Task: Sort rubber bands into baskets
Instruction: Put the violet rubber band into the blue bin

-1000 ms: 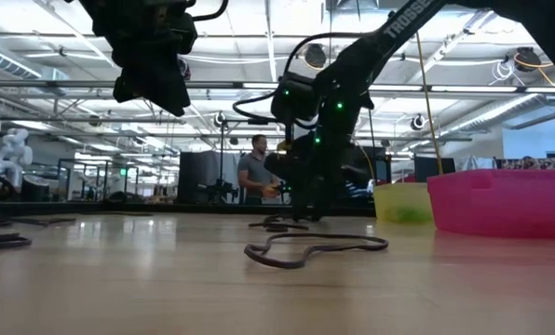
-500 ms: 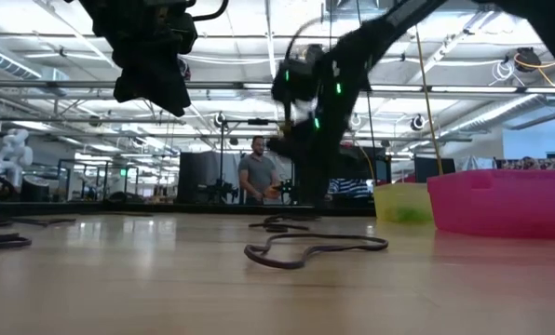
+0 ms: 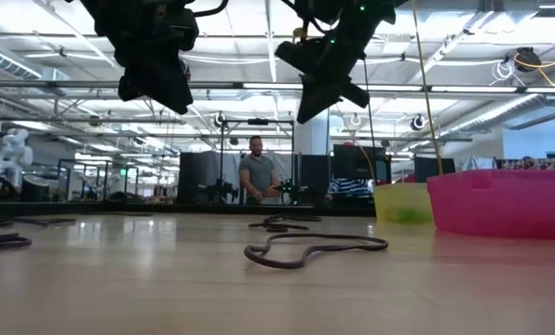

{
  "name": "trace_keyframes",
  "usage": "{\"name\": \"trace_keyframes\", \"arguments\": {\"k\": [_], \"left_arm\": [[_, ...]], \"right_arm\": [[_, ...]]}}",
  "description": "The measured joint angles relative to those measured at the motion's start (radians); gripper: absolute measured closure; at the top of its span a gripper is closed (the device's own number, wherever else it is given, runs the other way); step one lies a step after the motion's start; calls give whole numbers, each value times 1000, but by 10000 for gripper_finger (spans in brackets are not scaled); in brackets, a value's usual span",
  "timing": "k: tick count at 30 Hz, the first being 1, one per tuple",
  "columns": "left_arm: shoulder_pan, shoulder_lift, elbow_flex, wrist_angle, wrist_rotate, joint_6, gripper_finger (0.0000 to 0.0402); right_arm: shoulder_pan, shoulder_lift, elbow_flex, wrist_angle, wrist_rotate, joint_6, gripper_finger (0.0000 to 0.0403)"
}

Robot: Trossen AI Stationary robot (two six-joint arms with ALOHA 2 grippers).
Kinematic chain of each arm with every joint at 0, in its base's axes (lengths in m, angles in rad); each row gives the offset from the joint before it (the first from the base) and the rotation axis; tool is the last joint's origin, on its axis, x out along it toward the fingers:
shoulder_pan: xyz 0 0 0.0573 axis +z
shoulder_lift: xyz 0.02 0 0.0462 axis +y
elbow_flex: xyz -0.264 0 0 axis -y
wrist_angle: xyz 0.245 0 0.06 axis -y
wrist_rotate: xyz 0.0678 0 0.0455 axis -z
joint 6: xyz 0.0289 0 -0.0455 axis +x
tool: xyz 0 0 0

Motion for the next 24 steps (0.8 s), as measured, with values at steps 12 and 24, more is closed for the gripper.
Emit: {"name": "trace_keyframes", "arguments": {"k": [12, 24], "left_arm": [[-36, 0, 0, 0, 2, 0, 288], [-54, 0, 0, -15, 1, -27, 288]], "right_arm": [[-10, 211, -2, 115, 11, -169, 294], [-59, 441, 5, 125, -25, -186, 152]]}}
